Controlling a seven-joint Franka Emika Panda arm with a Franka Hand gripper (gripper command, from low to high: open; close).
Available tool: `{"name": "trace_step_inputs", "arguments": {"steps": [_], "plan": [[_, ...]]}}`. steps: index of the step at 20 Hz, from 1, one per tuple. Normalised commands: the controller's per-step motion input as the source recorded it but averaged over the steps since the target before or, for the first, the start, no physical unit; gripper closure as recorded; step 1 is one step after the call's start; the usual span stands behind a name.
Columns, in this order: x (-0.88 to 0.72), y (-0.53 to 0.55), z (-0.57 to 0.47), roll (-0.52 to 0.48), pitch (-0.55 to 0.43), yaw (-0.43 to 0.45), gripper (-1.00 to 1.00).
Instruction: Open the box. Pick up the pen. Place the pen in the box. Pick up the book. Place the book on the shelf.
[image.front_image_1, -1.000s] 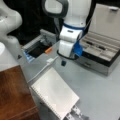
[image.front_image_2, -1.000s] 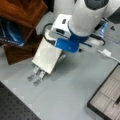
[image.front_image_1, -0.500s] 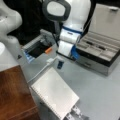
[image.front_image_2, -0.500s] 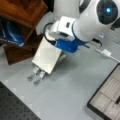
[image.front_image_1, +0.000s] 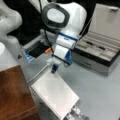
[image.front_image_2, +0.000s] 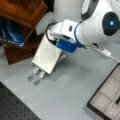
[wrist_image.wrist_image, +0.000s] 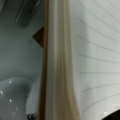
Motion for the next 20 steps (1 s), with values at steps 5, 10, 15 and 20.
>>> {"name": "trace_step_inputs", "arguments": {"steps": [5,10,15,20], "plan": [[-0.06,-0.03,-0.24,-0.424,-0.127,0.043,-1.00],[-0.04,0.05,-0.14,-0.492,-0.088,0.045,-1.00],[0.01,0.10,-0.10,-0.434,-0.052,0.050,-1.00],[0.07,0.12,-0.10,-0.383,-0.050,0.057,-1.00]]}}
